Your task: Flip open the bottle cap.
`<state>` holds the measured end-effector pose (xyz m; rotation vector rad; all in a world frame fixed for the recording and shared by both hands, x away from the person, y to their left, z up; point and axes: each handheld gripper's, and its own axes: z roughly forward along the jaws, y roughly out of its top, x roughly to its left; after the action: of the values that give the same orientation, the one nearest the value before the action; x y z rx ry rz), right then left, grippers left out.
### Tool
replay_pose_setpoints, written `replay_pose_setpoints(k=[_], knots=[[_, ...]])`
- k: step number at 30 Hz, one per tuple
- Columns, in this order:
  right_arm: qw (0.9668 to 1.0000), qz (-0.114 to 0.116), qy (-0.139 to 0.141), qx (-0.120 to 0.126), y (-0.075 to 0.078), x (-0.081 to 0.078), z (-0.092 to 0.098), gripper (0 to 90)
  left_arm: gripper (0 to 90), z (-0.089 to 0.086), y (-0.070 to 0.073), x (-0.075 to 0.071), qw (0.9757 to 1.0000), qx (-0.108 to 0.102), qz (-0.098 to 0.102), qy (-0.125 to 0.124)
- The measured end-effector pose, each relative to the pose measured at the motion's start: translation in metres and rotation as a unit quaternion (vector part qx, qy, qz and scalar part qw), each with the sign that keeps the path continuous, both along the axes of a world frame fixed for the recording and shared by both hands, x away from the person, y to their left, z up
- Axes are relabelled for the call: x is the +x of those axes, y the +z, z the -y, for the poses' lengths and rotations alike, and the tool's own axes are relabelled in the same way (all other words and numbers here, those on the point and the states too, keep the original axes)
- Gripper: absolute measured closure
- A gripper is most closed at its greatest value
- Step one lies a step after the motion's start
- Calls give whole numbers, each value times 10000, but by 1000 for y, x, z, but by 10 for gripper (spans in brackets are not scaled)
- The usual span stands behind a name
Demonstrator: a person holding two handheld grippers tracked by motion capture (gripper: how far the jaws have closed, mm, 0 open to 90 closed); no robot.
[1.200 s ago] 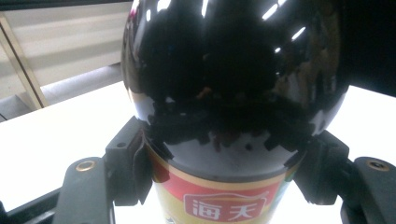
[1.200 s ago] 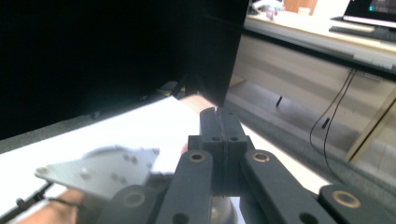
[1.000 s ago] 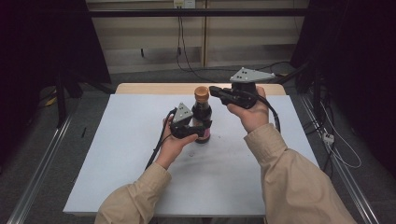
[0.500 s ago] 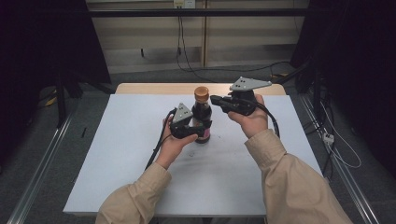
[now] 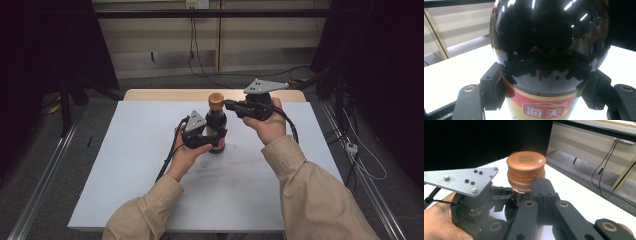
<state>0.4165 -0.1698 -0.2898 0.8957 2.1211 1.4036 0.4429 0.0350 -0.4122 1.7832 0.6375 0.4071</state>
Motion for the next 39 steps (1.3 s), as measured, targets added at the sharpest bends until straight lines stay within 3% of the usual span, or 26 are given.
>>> replay_pose_setpoints(k=[39], knots=[[9998,41,24,175,7,0,-3,900,304,-1,0,0,10000,-26,-15,-7]])
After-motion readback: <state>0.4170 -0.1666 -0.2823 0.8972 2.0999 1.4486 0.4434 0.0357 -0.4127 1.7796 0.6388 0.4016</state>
